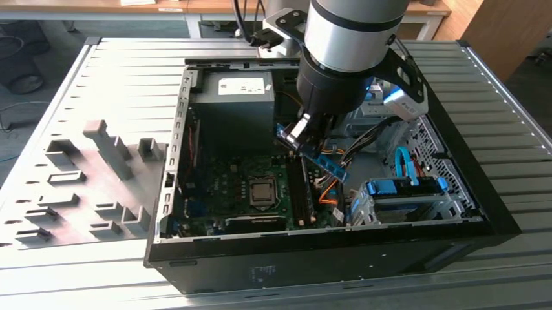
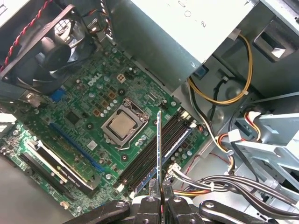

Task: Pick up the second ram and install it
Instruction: 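Insert the second ram into the second slot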

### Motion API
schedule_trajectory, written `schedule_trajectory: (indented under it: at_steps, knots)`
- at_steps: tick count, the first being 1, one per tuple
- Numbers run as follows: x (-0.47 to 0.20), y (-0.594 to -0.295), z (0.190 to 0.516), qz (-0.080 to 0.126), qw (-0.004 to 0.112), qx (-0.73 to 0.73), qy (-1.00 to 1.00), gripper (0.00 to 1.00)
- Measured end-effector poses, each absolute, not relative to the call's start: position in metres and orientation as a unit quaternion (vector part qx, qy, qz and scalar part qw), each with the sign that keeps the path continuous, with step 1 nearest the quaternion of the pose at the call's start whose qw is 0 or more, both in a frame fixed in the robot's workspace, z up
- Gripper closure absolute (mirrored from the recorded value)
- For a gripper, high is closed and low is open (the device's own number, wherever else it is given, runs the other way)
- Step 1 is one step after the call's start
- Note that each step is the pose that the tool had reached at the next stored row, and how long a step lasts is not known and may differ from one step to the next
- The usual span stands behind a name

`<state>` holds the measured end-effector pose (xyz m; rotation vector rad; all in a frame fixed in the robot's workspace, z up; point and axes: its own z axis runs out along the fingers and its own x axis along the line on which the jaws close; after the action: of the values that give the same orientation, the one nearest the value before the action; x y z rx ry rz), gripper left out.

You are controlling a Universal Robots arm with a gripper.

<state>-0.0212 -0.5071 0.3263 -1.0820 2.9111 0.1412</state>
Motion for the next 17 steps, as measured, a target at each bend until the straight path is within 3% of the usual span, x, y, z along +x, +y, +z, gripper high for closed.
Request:
schedule_trajectory:
  at_steps: [17]
  knots:
    - [-0.0212, -0.5071, 0.3263, 0.045, 0.017, -0.325, 0.944, 0.86]
